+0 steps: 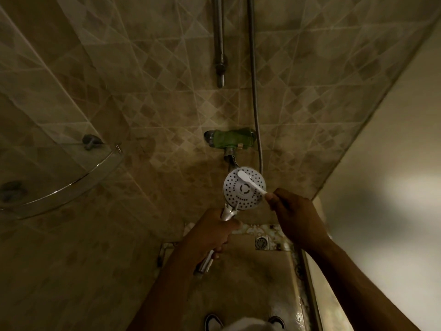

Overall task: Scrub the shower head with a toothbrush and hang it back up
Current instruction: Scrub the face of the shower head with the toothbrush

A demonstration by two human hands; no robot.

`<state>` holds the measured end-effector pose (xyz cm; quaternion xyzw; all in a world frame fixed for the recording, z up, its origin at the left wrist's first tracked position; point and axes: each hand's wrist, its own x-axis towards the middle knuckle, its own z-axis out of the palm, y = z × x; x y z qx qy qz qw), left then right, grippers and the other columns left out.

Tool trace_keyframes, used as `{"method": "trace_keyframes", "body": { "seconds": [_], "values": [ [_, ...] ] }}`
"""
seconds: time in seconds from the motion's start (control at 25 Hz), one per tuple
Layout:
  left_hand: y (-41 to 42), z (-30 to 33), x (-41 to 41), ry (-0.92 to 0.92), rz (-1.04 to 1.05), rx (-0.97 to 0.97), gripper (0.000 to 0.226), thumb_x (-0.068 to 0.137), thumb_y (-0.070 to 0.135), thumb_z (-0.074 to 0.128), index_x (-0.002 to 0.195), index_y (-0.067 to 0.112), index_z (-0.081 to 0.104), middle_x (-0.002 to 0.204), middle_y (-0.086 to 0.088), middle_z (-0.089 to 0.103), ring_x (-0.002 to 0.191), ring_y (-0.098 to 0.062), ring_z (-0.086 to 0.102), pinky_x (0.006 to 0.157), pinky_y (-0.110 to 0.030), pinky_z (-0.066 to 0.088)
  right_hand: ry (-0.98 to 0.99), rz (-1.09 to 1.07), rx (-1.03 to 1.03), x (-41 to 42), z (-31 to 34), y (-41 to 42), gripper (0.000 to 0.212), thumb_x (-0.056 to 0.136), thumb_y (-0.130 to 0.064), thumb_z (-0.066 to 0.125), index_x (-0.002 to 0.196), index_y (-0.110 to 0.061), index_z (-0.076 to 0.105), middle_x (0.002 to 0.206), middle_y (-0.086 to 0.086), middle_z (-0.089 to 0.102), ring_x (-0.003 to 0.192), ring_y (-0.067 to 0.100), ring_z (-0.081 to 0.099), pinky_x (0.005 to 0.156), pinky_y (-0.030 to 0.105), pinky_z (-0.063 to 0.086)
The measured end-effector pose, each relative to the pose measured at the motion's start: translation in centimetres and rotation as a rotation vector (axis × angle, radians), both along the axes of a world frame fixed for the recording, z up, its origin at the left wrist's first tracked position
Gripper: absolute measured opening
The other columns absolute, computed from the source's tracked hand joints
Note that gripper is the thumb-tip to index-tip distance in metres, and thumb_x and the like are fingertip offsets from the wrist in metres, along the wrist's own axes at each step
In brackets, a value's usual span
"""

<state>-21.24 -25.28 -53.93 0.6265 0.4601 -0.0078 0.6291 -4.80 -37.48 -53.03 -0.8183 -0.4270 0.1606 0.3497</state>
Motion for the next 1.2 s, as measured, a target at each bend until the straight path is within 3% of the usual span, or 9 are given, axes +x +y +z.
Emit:
{"method": "trace_keyframes", "body": {
  "seconds": [0.12, 0.56, 0.72, 1.08, 1.2],
  "values": [
    [0.6, 0.1, -0.2, -0.016, 0.019, -0.004, 0.013, 0.094, 0.027, 0.065, 0.085, 0.021, 0.058, 0.055, -0.001, 0.042, 0.038, -0.012, 0.034, 0.04, -0.021, 0.031, 0.022, -0.011, 0.004, 0.3, 0.0, -0.3, 0.03, 0.1, -0.045, 0.046, 0.073, -0.033, 0.055, 0.055, -0.005, 0.056, 0.045, 0.006, 0.05, 0.045, 0.024, 0.039],
    [0.2, -0.2, 0.2, -0.006, 0.016, 0.031, 0.007, 0.092, 0.026, 0.065, 0.09, 0.022, 0.059, 0.055, 0.001, 0.046, 0.037, -0.009, 0.038, 0.04, -0.022, 0.034, 0.012, 0.017, -0.013, 0.4, 0.7, 0.1, 0.031, 0.099, -0.048, 0.043, 0.074, -0.034, 0.055, 0.059, -0.005, 0.057, 0.053, 0.013, 0.057, 0.05, 0.028, 0.042],
    [0.7, 0.1, -0.1, -0.034, 0.043, 0.013, 0.012, 0.094, 0.026, 0.064, 0.086, 0.019, 0.058, 0.054, 0.0, 0.043, 0.037, -0.011, 0.034, 0.041, -0.022, 0.032, -0.001, 0.002, -0.006, 0.9, 0.3, -0.4, 0.035, 0.098, -0.049, 0.045, 0.076, -0.026, 0.061, 0.058, -0.002, 0.061, 0.053, 0.015, 0.059, 0.052, 0.035, 0.048],
    [-0.5, 0.1, 0.9, -0.018, -0.019, 0.047, 0.007, 0.092, 0.026, 0.064, 0.094, 0.021, 0.06, 0.053, 0.002, 0.046, 0.037, -0.009, 0.037, 0.04, -0.022, 0.033, -0.007, 0.082, 0.02, 0.9, 0.8, 0.7, 0.026, 0.098, -0.052, 0.042, 0.078, -0.042, 0.056, 0.063, -0.01, 0.061, 0.051, 0.004, 0.057, 0.048, 0.022, 0.043],
    [0.0, -0.1, 0.9, -0.033, 0.039, 0.012, 0.011, 0.093, 0.026, 0.065, 0.096, 0.015, 0.061, 0.054, 0.0, 0.045, 0.039, -0.011, 0.036, 0.041, -0.023, 0.032, -0.038, 0.037, 0.001, 1.3, 0.8, 0.2, 0.032, 0.099, -0.05, 0.043, 0.072, -0.036, 0.055, 0.056, -0.007, 0.056, 0.047, 0.007, 0.053, 0.047, 0.029, 0.044]
  ]
}}
